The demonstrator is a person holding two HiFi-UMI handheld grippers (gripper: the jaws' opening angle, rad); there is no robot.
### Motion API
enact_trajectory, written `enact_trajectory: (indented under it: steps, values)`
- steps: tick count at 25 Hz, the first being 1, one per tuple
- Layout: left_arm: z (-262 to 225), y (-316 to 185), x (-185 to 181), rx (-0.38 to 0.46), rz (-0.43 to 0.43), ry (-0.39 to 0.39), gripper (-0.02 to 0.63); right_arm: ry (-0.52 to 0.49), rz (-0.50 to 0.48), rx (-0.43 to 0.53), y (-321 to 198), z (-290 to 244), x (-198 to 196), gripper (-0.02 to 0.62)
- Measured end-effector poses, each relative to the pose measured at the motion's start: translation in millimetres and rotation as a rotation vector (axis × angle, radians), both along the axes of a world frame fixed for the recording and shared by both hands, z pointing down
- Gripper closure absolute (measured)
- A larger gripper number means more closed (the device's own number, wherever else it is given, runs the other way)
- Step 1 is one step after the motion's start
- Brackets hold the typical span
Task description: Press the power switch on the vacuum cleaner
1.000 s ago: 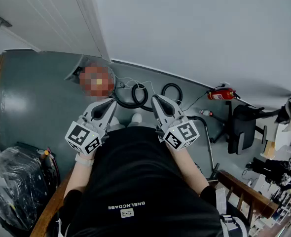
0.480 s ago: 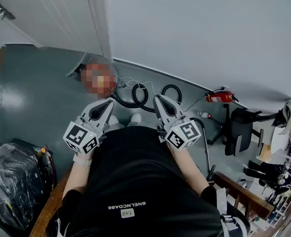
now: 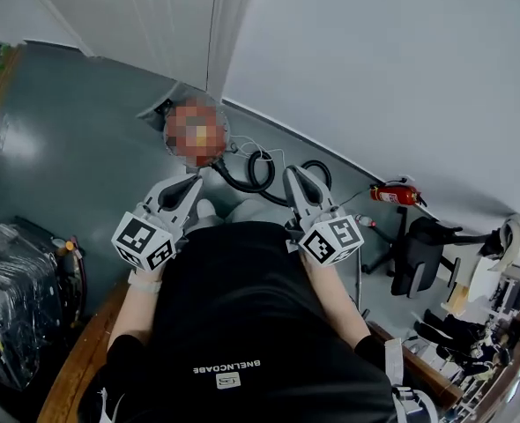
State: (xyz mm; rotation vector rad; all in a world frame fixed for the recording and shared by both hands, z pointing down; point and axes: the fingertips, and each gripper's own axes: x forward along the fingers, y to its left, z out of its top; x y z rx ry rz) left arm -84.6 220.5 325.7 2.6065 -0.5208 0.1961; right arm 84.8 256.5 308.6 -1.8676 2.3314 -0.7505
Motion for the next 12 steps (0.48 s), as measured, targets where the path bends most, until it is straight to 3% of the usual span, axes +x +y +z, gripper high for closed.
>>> enact_trajectory:
  steps: [6,12]
  values:
    - [10.3,-20.3,-19.3,-0.032,-0.067,-0.018,0.591,-0.005,-0.067,-0.030,-26.7,7.6,-12.9,0.563]
    - [22.0,-50.4,-7.2,-0.067,-0.117,-0.033,0.591,-0.030,-0.137,-0.057,-70.7,21.4,-8.2,0.563]
